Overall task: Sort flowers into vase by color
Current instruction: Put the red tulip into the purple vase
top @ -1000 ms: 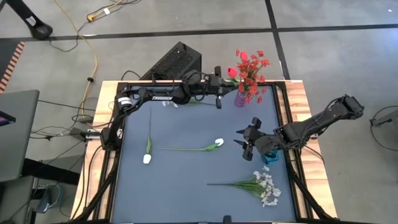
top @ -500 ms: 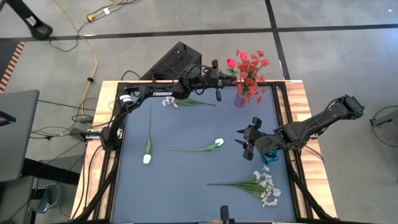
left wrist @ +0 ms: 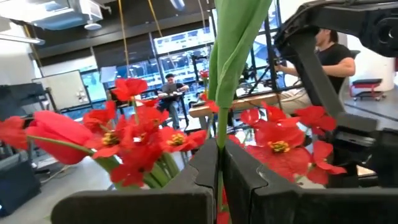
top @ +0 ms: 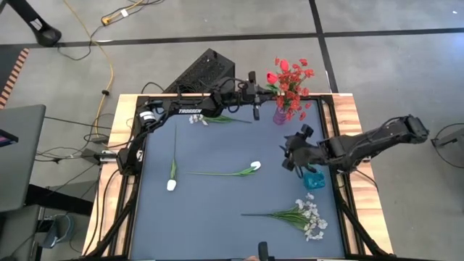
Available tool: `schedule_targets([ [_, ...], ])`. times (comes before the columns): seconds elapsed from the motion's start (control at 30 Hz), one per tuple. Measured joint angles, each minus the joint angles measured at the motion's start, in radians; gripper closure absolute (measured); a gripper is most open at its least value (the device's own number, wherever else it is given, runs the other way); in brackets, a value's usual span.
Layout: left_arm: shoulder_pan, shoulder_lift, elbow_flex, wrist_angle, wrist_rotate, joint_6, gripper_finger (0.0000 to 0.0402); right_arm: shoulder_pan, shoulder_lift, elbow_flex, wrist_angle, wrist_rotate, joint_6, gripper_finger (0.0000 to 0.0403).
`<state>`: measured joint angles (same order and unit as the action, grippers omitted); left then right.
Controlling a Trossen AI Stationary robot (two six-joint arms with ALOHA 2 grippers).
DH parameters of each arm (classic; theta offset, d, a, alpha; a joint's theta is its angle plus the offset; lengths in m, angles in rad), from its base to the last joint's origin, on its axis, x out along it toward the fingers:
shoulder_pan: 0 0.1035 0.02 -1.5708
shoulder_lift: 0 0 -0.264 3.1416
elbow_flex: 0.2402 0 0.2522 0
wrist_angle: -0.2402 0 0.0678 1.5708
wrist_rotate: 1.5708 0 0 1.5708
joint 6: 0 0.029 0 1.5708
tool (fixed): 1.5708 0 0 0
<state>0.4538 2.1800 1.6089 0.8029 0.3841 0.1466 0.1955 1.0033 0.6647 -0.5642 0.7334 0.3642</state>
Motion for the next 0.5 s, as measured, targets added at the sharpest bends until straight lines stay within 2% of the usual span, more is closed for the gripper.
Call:
schedule_targets([
  [0.07, 0.001, 0.0, 0.0, 0.001, -0.006, 0.0, 0.0402, -0.049, -0.018, -0.001, -0.041, -0.001, -0.003, 0.0191],
  [0.33, 0.0, 0.0, 0.0, 0.01, -0.005, 0.01, 0.0402, -0.224, -0.062, 0.0, -0.028, -0.013, -0.11, 0.0191],
  [0.5, 0.001, 0.019, 0.002, 0.035, -0.005, 0.011, 0.0402, -0.325, -0.062, 0.0, 0.0, -0.093, -0.194, 0.0191],
])
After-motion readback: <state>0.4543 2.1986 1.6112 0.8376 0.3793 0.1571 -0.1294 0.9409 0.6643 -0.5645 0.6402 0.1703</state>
